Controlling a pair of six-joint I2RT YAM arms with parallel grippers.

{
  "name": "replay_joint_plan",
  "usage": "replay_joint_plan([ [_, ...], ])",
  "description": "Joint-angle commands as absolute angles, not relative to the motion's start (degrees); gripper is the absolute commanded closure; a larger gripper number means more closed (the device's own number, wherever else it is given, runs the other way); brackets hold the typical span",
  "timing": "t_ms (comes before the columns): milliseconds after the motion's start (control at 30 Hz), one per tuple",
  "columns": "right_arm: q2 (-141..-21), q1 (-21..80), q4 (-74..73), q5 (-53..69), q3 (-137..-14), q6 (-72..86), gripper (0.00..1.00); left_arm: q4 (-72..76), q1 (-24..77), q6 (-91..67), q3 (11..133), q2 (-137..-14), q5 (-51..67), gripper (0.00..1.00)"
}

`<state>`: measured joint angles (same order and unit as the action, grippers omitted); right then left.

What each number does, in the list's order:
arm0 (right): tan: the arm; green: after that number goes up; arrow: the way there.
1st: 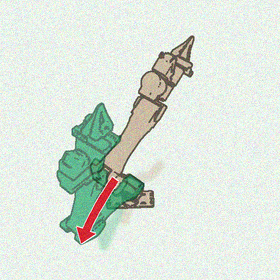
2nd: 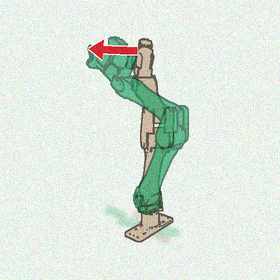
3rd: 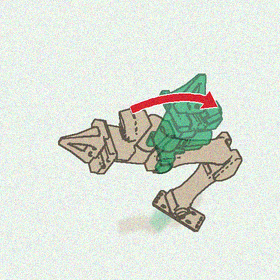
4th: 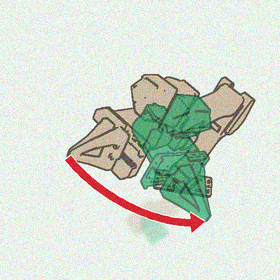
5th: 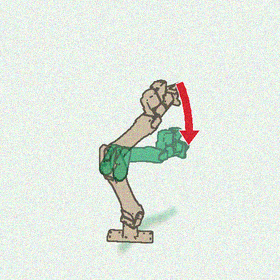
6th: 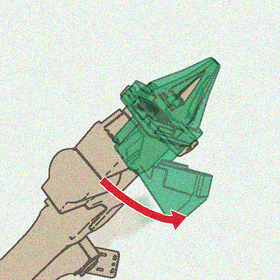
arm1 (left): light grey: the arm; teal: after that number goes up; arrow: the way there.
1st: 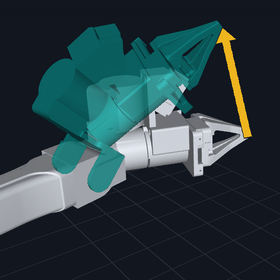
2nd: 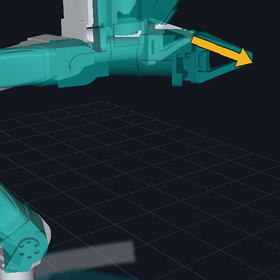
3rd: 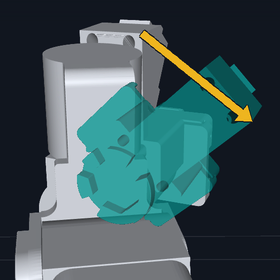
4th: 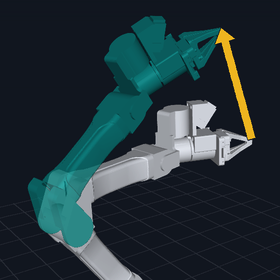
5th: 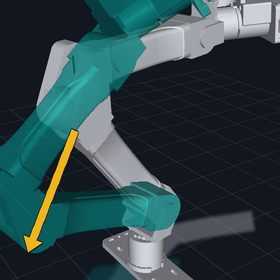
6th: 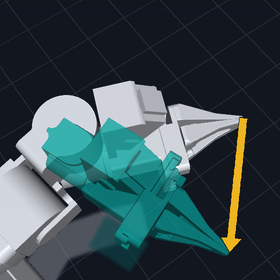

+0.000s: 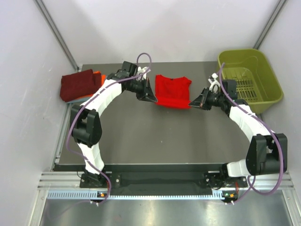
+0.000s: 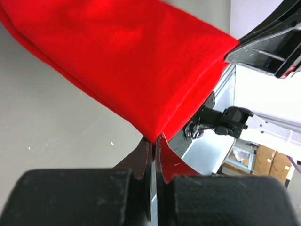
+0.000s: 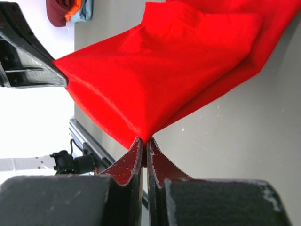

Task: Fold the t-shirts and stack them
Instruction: Fold the tshirt

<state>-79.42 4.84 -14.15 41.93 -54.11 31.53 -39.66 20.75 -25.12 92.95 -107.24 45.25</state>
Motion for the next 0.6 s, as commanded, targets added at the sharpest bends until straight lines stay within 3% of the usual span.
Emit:
replay_joint_plan([
  [0,-81.99,3.25,-9.59,41.57,-56.68,31.46,1.00,-39.03,20.13,-23.73,97.99,-109.15,44.30,1.00],
  [267,-96.92,2.55,-4.66,40.17,-67.30,31.20,1.00,-36.04,19.51,-23.64,112.64,-122.41,42.89,1.00],
  [567,-104.93,2.64,-3.87,38.94,-82.51,32.08,1.00,-34.02,18.02,-22.59,126.47,-132.36,41.31,1.00],
])
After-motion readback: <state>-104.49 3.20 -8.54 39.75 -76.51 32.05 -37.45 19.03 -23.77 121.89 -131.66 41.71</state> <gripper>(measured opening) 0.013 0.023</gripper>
